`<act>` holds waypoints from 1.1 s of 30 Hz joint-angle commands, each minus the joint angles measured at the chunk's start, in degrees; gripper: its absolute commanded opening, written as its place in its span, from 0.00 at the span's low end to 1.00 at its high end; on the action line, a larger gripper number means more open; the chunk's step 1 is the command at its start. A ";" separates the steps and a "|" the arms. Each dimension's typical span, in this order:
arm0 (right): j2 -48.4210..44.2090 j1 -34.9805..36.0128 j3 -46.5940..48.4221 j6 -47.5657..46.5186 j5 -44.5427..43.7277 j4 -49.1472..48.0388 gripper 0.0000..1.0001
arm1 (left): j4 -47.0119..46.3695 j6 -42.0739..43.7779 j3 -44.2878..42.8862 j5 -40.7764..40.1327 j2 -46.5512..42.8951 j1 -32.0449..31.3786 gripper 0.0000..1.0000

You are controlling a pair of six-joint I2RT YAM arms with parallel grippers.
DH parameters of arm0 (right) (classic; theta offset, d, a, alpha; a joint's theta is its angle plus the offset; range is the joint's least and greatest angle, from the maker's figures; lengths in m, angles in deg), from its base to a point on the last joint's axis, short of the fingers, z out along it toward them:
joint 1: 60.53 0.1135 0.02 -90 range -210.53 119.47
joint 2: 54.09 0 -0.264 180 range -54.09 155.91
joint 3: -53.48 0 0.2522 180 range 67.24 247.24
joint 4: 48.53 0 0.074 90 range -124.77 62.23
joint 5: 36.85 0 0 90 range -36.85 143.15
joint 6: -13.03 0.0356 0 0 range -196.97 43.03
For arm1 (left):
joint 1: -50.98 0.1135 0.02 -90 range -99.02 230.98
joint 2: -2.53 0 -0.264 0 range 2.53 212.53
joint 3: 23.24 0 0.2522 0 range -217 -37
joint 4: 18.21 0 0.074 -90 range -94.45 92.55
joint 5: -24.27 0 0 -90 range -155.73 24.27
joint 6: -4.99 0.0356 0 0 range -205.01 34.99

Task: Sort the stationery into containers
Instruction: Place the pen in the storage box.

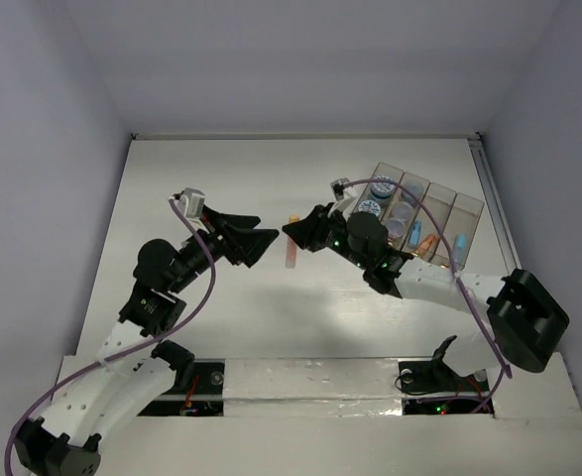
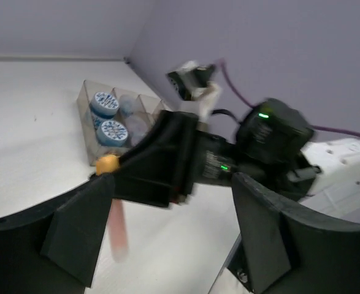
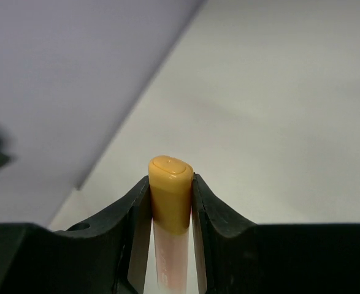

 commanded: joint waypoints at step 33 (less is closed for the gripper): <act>-8.72 -56.01 3.69 -20.27 -24.14 42.47 0.00 | -17.69 6.19 20.83 -8.90 -0.94 -16.71 0.99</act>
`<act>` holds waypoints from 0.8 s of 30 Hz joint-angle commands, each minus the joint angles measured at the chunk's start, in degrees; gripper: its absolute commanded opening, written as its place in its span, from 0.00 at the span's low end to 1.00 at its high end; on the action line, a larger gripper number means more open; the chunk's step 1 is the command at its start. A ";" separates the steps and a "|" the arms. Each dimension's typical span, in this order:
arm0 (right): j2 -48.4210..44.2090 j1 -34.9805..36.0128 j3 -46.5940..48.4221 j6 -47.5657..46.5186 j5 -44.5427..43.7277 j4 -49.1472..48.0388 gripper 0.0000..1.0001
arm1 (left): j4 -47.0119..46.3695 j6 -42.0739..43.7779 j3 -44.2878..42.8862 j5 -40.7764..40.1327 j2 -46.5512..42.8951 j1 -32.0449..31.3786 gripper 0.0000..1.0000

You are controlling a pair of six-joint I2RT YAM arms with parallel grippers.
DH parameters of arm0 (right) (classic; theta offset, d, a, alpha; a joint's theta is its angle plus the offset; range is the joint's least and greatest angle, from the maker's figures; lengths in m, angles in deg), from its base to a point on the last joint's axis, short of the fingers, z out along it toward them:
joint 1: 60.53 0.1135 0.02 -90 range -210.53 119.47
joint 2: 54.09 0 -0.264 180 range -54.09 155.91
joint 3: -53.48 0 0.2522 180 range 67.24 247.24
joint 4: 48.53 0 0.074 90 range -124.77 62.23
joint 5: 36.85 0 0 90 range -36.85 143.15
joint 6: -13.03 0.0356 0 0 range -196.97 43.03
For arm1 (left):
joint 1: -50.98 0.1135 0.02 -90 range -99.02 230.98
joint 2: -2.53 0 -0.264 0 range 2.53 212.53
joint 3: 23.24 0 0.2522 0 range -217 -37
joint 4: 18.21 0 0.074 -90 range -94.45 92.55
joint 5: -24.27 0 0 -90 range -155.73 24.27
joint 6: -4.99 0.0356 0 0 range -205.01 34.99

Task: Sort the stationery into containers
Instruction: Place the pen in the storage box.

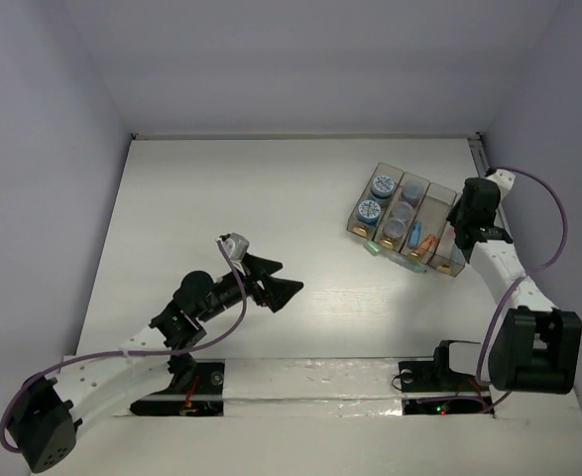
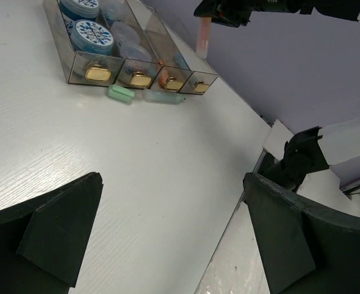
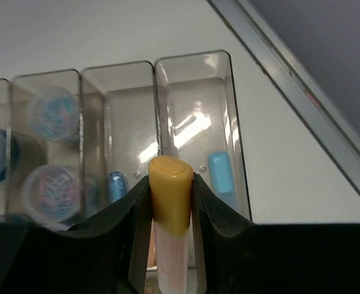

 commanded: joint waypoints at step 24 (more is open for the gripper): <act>-2.24 0.16 2.09 -1.45 13.68 5.27 0.51 | -3.92 0.83 0.86 -1.12 -1.74 -0.38 0.99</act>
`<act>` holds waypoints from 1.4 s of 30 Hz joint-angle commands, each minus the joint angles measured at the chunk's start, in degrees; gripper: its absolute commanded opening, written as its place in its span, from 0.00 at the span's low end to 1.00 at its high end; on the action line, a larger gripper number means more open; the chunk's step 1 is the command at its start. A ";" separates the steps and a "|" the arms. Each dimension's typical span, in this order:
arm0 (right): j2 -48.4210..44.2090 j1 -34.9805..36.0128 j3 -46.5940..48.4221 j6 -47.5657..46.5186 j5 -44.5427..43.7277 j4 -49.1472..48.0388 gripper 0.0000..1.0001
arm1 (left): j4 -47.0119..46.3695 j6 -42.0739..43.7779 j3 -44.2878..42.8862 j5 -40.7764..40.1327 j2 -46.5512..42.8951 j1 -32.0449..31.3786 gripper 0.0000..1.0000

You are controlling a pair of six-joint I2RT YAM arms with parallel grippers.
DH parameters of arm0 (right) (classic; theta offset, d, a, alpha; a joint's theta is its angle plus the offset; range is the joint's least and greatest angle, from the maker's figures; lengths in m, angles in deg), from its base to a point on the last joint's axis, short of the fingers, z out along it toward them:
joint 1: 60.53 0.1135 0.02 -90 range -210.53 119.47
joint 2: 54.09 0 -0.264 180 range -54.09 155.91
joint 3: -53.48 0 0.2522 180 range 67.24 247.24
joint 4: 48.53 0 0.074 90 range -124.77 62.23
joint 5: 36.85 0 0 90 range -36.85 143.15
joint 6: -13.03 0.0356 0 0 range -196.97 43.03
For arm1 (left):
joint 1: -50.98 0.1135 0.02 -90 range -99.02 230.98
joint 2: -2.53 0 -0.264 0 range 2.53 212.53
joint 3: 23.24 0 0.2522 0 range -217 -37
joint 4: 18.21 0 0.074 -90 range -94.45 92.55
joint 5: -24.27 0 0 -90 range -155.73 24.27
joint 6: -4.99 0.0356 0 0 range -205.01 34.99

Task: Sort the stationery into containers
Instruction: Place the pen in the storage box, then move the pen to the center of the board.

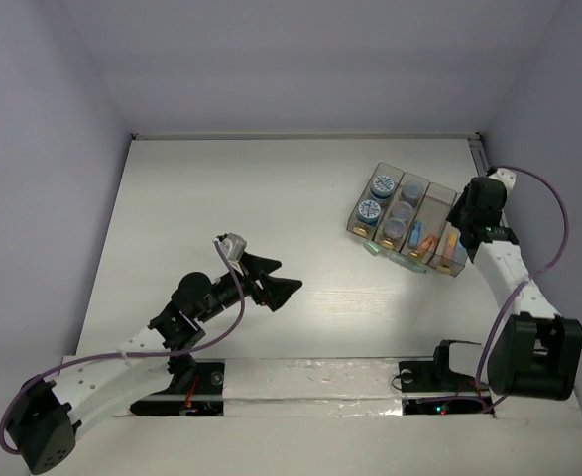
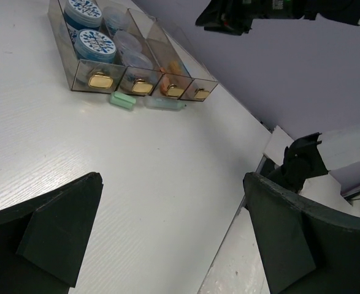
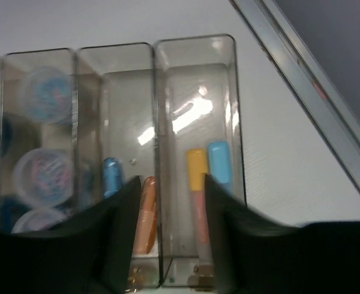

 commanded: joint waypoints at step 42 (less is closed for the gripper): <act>7.54 20.12 0.64 -0.51 10.79 13.24 0.48 | -3.35 1.45 -0.10 -0.73 1.57 -0.32 0.99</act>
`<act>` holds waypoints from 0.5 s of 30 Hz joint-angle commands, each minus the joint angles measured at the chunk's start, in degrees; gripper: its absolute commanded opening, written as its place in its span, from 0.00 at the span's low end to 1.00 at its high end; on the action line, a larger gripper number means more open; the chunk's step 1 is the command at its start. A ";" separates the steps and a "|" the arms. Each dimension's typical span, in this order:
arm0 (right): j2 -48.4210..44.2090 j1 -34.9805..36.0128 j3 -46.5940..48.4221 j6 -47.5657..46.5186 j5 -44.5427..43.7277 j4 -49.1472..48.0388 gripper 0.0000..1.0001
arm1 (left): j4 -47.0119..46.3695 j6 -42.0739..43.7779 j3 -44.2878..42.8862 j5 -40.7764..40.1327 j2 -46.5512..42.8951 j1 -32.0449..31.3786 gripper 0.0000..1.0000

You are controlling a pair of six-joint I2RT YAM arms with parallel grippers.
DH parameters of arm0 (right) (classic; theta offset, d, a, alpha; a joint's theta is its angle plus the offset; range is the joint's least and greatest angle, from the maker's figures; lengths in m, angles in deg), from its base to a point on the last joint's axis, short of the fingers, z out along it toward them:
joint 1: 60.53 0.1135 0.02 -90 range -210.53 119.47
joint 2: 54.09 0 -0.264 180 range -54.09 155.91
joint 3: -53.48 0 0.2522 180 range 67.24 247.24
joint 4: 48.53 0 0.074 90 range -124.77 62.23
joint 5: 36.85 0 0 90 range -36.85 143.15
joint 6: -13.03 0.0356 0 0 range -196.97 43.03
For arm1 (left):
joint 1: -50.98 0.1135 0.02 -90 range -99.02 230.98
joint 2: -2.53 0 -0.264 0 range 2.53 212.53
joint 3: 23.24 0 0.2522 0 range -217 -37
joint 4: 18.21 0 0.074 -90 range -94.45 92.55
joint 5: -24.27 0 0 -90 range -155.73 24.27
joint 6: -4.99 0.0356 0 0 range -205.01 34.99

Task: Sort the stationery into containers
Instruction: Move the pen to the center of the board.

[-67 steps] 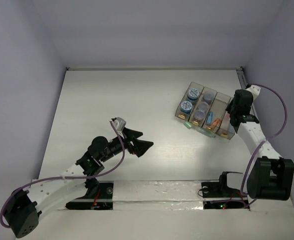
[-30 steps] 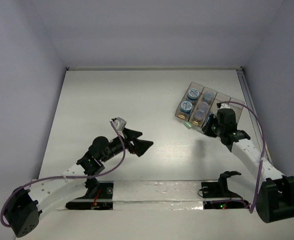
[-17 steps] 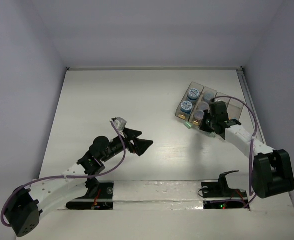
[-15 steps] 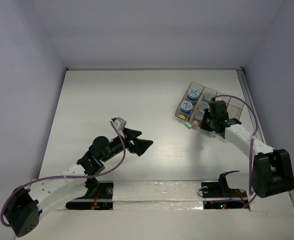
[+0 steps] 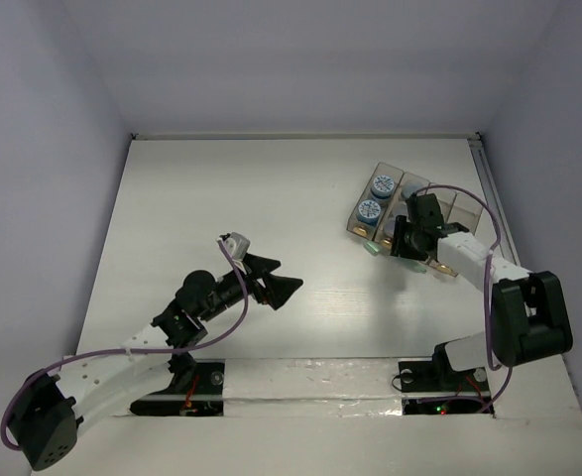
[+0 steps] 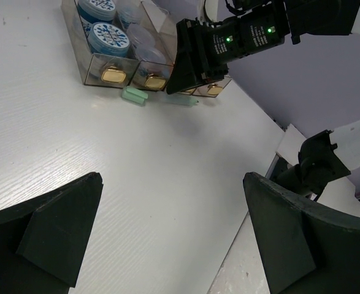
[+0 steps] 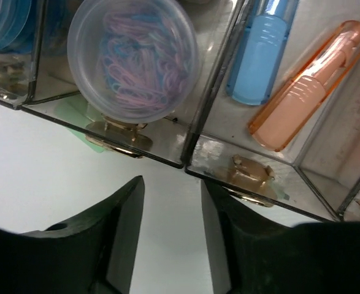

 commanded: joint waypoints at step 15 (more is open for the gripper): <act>7.25 0.45 7.18 -5.75 3.60 4.39 0.70 | -3.40 0.29 0.07 1.17 -1.25 -0.32 0.99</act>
